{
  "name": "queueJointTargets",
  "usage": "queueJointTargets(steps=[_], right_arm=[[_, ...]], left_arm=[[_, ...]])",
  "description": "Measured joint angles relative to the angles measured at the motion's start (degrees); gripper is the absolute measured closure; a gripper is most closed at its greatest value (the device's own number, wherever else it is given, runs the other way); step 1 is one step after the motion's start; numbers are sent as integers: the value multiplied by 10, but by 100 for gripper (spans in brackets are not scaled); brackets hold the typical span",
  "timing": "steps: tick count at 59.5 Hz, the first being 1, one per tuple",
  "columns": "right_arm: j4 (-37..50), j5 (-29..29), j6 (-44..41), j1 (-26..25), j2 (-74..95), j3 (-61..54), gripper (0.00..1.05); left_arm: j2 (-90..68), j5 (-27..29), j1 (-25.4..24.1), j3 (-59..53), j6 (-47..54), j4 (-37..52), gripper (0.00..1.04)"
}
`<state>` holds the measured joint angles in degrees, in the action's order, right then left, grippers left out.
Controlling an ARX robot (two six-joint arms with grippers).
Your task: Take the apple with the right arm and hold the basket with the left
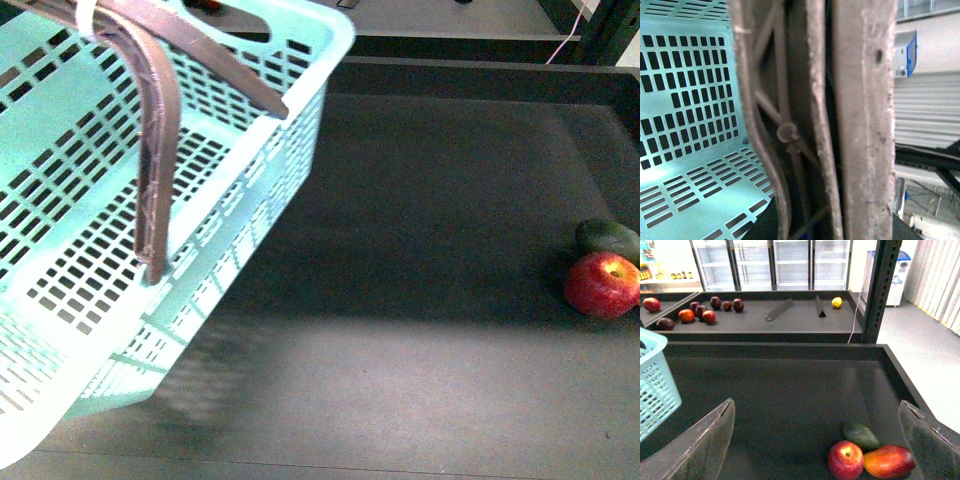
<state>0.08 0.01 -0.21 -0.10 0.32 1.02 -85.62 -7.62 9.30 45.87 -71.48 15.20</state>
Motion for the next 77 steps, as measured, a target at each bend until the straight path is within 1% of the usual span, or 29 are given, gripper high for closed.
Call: queueJointTargets(steps=[11,18,31,41,47,77], right_arm=[[0,0,0,0,0,0,9],[0,0,0,0,0,0,9],[0,0,0,0,0,0,9],[0,0,0,0,0,0,9],[0,0,0,0,0,0,9],[0,0,0,0,0,0,9]], left_arm=[[17,-4,82,22,5,-20,89],[20,-4,125,34,7,-26,89],[20,5,197,54,17,-37,89],[19,8,237,66,18,-37,89],[19,6,246,68,18,-37,89],[19,14,245,68,24,-37,89]])
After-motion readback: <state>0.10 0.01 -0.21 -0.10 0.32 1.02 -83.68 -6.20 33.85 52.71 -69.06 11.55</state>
